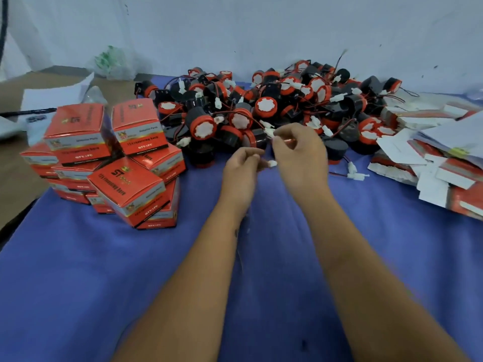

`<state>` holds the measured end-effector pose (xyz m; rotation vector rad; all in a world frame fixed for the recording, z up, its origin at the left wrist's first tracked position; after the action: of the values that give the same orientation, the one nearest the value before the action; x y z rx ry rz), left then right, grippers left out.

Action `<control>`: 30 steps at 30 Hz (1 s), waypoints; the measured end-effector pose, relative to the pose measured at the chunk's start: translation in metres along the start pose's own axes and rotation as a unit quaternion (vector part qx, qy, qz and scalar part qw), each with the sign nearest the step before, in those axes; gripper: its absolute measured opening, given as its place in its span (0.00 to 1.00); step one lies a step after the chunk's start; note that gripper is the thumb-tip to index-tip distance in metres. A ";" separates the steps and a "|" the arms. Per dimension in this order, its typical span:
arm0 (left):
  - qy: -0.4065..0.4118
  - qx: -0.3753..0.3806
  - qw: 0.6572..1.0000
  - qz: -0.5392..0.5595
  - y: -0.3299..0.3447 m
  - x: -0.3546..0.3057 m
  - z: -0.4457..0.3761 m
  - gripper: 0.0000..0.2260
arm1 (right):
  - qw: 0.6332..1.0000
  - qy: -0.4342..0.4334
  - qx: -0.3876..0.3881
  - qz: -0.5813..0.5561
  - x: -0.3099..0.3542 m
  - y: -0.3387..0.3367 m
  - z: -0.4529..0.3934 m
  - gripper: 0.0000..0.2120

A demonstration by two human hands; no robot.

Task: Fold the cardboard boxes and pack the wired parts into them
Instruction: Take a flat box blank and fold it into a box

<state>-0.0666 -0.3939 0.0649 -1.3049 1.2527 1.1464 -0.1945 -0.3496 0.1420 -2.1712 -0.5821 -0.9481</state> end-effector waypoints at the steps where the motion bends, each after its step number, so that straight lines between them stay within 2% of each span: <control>1: 0.012 0.021 1.000 -0.020 0.008 -0.001 0.004 0.09 | 0.998 0.016 -0.035 0.044 -0.019 -0.020 -0.006 0.08; 4: 0.039 0.084 0.991 -0.098 0.031 0.000 0.011 0.09 | 0.977 0.087 -0.137 0.138 -0.073 -0.079 -0.009 0.13; 7: 0.049 0.096 0.982 -0.153 0.036 0.005 0.011 0.08 | 0.948 0.104 -0.171 0.248 -0.104 -0.116 -0.004 0.17; 11: 0.058 0.086 0.977 -0.184 0.038 0.007 0.008 0.07 | 0.921 0.095 -0.123 0.358 -0.128 -0.122 -0.011 0.16; 15: 0.065 0.083 0.976 -0.189 0.036 0.009 0.007 0.10 | 0.896 0.118 -0.041 0.427 -0.152 -0.107 -0.018 0.23; 21: 0.064 0.078 0.979 -0.176 0.035 0.007 0.008 0.10 | 0.889 0.125 -0.037 0.439 -0.158 -0.105 -0.029 0.29; 25: 0.051 0.061 0.984 -0.159 0.031 0.005 0.007 0.10 | 0.896 0.041 -0.120 0.425 -0.117 -0.107 -0.028 0.26; 28: 0.049 0.055 0.988 -0.134 0.030 0.005 0.005 0.11 | 0.891 -0.112 -0.173 0.405 -0.058 -0.091 -0.014 0.21; 30: 0.048 0.050 0.993 -0.095 0.030 0.004 0.005 0.12 | 0.880 -0.227 -0.163 0.383 -0.019 -0.066 0.004 0.19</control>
<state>-0.0963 -0.3892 0.0600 -1.3861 1.2096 0.8846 -0.2465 -0.3053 0.1527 -2.6075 0.2840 -0.0991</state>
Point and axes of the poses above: each hand's wrist, its own z-axis away from the middle knuckle, its own y-axis out of the palm, x = y × z, the point moved 10 cm from there along -z, towards the middle knuckle, and after that the axes turned 8 degrees about -x, right-handed, at the moved point
